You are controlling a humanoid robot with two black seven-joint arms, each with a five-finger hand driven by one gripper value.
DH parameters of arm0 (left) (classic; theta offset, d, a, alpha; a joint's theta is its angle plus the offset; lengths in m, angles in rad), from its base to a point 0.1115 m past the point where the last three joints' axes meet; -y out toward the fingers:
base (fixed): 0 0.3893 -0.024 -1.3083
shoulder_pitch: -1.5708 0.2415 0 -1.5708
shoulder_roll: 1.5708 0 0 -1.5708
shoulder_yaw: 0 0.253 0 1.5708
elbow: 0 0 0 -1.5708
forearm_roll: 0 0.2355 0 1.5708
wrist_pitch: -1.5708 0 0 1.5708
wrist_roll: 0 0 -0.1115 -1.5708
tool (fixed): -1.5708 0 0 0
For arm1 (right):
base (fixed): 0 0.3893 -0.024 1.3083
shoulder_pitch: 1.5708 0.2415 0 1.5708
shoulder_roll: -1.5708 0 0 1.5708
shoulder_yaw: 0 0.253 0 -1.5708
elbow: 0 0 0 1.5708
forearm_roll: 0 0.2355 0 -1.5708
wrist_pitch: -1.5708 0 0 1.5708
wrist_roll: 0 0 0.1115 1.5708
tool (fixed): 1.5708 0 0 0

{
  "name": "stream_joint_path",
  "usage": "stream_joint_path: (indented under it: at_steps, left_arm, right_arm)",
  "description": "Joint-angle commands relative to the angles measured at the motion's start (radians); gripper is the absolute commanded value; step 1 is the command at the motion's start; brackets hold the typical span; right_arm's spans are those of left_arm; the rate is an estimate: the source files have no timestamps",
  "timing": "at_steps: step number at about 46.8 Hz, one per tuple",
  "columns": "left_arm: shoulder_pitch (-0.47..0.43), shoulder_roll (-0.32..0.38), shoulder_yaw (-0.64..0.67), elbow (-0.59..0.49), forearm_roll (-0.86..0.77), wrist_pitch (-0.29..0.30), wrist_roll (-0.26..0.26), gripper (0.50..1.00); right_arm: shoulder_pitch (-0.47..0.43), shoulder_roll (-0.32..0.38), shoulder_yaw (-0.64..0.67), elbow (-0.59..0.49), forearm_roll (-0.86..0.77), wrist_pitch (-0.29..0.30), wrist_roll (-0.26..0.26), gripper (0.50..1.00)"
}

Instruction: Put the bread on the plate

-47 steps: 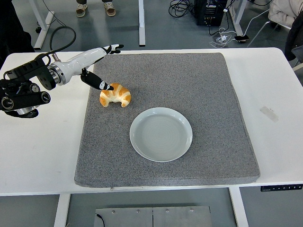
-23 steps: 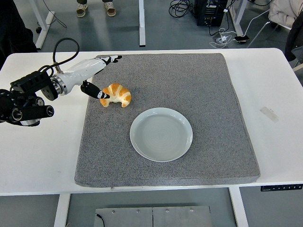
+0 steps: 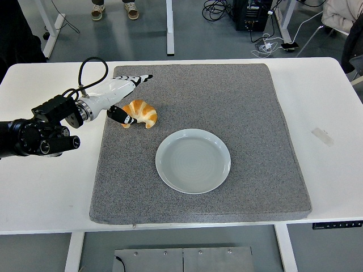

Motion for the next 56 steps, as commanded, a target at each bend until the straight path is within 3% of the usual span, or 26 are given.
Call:
stream_joint_path:
  at_steps: [1, 42, 49, 56]
  left_arm:
    - [0.002, -0.006, 0.0, 0.003, 0.0, 0.0, 0.0, 0.969]
    - [0.098, -0.112, -0.002, 0.188, -0.001, 0.003, -0.002, 0.946]
    - [0.111, -0.126, -0.002, 0.21, -0.009, 0.003, -0.002, 0.93]
    - [0.124, -0.132, 0.0, 0.224, -0.009, -0.003, -0.005, 0.865]
  right_arm:
    - [0.0, 0.0, 0.0, 0.0, 0.0, -0.001, 0.0, 1.0]
    - [0.0, 0.0, 0.0, 0.0, 0.0, 0.0, 0.0, 1.0]
    - [0.0, 0.0, 0.0, 0.0, 0.0, 0.0, 0.0, 1.0]
    - [0.0, 0.0, 0.0, 0.0, 0.0, 0.0, 0.0, 1.0]
